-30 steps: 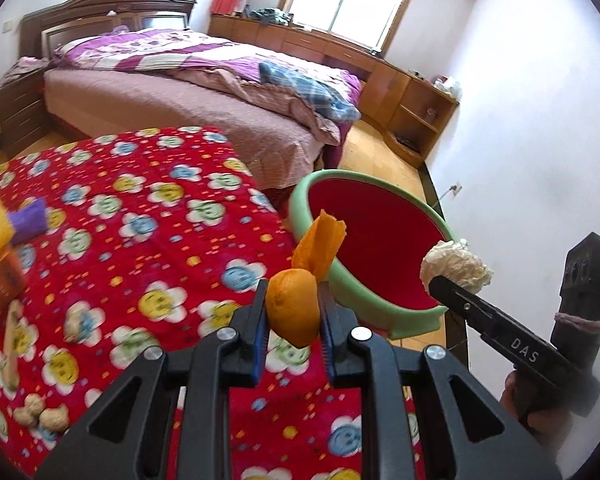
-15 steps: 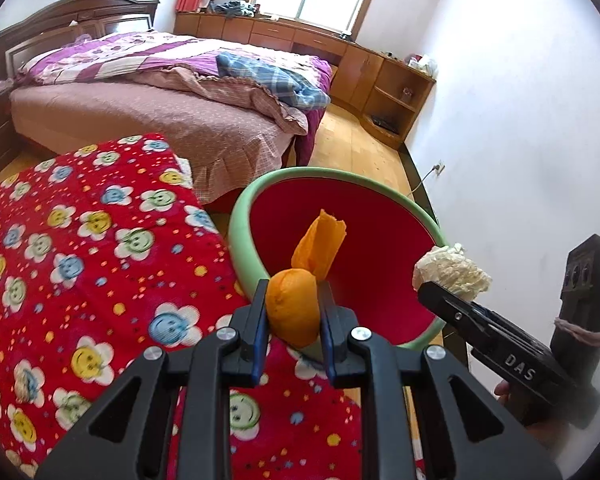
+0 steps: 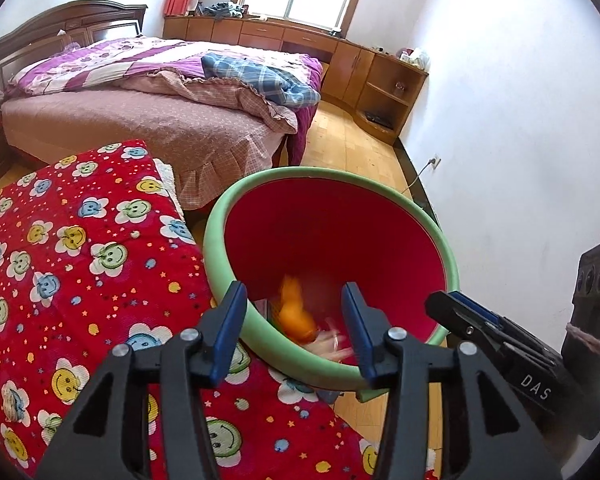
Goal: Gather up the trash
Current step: 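Open both tools above the bin to drop the cloth and tissue, then move both open tools back over the trash on the bedspread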
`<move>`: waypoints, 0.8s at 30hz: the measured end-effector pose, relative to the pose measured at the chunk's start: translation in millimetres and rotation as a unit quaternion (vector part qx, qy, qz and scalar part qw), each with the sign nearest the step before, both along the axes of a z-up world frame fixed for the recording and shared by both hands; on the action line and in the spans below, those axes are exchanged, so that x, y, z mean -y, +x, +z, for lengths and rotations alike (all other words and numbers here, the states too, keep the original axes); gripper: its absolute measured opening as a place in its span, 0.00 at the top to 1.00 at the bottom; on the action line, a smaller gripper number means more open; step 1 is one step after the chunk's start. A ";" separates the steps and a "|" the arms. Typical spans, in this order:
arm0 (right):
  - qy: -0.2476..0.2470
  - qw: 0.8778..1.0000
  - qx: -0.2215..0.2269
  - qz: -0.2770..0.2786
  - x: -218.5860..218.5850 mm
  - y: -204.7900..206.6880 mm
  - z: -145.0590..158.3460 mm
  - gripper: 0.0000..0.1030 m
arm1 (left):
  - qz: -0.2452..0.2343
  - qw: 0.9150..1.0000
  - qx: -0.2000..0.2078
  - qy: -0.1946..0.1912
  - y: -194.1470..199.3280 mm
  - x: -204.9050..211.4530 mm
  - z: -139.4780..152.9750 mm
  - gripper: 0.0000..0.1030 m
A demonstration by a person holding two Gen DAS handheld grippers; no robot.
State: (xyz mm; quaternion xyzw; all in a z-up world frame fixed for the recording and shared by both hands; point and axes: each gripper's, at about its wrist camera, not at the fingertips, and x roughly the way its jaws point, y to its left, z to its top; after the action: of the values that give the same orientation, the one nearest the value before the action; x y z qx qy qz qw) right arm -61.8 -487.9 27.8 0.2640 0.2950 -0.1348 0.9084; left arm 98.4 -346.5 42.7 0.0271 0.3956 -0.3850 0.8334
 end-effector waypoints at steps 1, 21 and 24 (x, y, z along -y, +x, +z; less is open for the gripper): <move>0.001 1.000 0.000 0.000 0.0 -0.4 -0.3 0.49 | 0.001 1.000 0.000 0.000 0.1 -1.4 0.4 0.52; 0.005 1.000 -0.002 0.023 -34.7 -7.8 10.0 0.49 | 0.085 0.996 -0.007 0.001 -12.6 -87.9 11.0 0.52; 0.004 0.999 -0.002 0.037 -46.6 -4.8 11.4 0.49 | 0.105 0.994 -0.008 0.003 -13.2 -106.8 11.4 0.52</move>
State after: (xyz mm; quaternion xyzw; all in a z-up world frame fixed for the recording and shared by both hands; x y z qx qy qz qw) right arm -66.7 -441.3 39.2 0.2566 0.3072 -0.1007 0.9109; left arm 85.2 -239.7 54.2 -0.0150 0.4043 -0.2945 0.8658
